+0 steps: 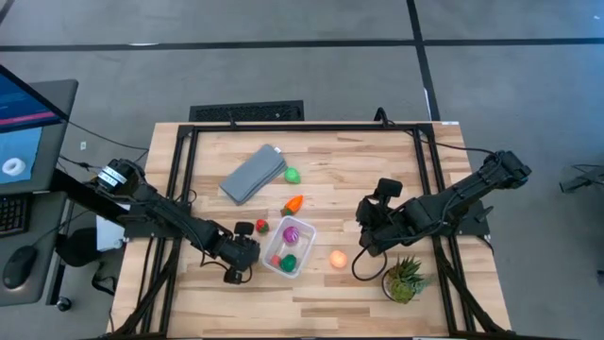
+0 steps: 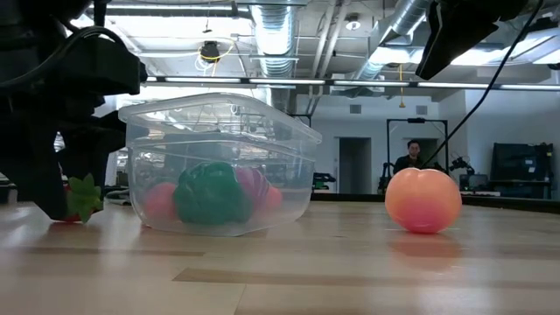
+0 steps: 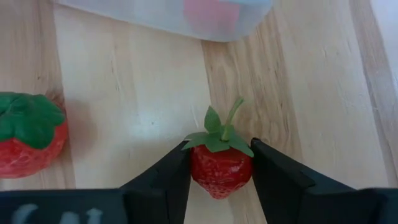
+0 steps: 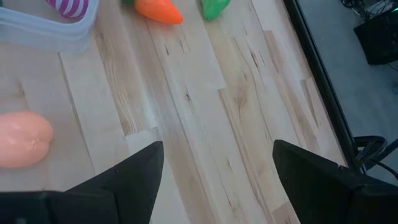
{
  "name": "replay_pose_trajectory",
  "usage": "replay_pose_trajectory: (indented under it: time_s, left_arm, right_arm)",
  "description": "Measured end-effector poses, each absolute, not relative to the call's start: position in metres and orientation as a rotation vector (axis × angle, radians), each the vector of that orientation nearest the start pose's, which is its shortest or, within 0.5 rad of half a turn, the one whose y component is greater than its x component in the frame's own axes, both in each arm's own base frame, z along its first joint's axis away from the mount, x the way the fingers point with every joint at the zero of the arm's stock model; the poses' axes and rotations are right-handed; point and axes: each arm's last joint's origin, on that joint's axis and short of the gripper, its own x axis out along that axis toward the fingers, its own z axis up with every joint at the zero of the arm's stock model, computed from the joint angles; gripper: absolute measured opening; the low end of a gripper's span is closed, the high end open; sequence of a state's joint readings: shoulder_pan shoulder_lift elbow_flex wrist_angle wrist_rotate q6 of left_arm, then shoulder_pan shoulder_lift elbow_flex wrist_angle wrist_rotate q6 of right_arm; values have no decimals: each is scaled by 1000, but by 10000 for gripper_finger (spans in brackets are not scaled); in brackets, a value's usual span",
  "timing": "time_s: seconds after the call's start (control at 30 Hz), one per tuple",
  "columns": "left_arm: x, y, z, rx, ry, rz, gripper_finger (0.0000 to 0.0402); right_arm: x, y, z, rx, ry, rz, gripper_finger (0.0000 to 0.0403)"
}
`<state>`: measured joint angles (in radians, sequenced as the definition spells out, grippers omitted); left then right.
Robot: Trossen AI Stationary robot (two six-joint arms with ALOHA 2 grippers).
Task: Pick and placing Produce into tupperware
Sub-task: Put the bottom red strawberry into the transparent bin
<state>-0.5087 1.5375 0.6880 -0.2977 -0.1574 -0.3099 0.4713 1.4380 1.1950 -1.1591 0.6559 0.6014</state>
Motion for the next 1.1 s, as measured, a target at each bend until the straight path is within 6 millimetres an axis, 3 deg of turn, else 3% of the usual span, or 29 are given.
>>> replay_pose_trajectory:
  time_s: [0.43,0.63,0.87,1.1]
  left_arm:
    - [229,-121,151,155,1181,-70,138]
    - [225,-117,183,159,1107,-31,138]
    - [206,-113,228,135,914,-12,138]
    - [201,-118,250,172,726,-55,138]
  right_arm:
    - [233,99,275,-220,1061,-486,324]
    - [233,99,275,-220,1061,-486,324]
    - [233,99,275,-220,1060,-486,324]
    - [229,97,262,-247,1091,-494,324]
